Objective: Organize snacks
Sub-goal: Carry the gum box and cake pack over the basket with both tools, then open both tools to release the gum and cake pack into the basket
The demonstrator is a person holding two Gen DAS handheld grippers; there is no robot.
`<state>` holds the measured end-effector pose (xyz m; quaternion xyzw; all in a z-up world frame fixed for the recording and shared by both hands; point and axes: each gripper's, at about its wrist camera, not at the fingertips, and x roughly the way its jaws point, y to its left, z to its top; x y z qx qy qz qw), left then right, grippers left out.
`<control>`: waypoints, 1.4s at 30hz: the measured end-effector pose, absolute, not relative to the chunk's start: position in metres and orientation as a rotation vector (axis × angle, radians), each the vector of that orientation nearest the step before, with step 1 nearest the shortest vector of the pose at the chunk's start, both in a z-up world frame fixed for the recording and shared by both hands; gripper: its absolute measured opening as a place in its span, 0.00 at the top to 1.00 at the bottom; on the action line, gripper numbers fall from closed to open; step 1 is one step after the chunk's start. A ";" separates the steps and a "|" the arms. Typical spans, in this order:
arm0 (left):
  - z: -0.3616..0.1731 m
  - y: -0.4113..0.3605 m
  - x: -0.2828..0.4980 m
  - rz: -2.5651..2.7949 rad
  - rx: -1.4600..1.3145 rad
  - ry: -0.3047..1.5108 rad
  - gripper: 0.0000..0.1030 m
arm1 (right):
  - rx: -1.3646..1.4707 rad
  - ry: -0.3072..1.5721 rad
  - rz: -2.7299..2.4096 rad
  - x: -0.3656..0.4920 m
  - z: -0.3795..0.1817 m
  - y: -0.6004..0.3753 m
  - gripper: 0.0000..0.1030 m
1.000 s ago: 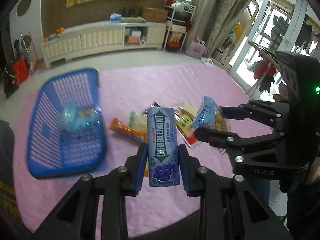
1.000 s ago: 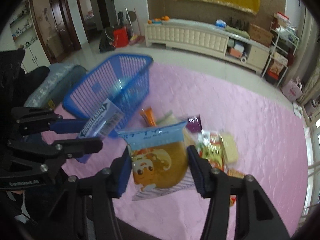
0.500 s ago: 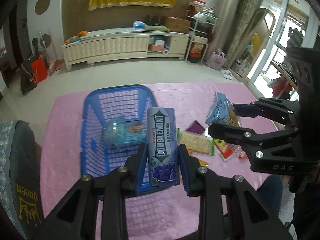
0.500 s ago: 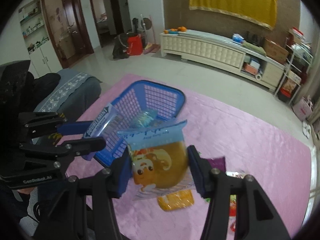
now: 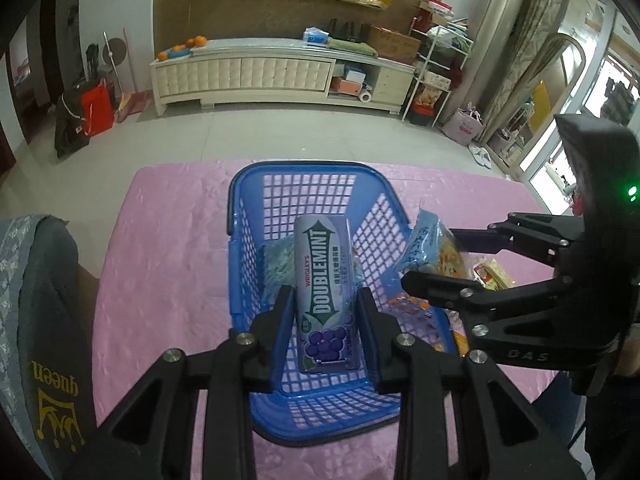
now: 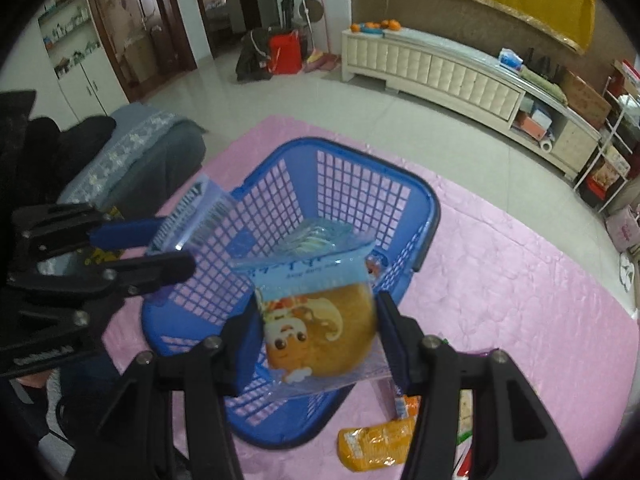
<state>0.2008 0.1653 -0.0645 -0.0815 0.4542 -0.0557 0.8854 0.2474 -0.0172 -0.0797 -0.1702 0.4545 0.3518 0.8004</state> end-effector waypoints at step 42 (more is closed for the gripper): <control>-0.111 0.137 0.273 -0.169 -0.143 1.077 0.72 | -0.270 1.024 0.487 0.309 -0.118 -0.049 0.10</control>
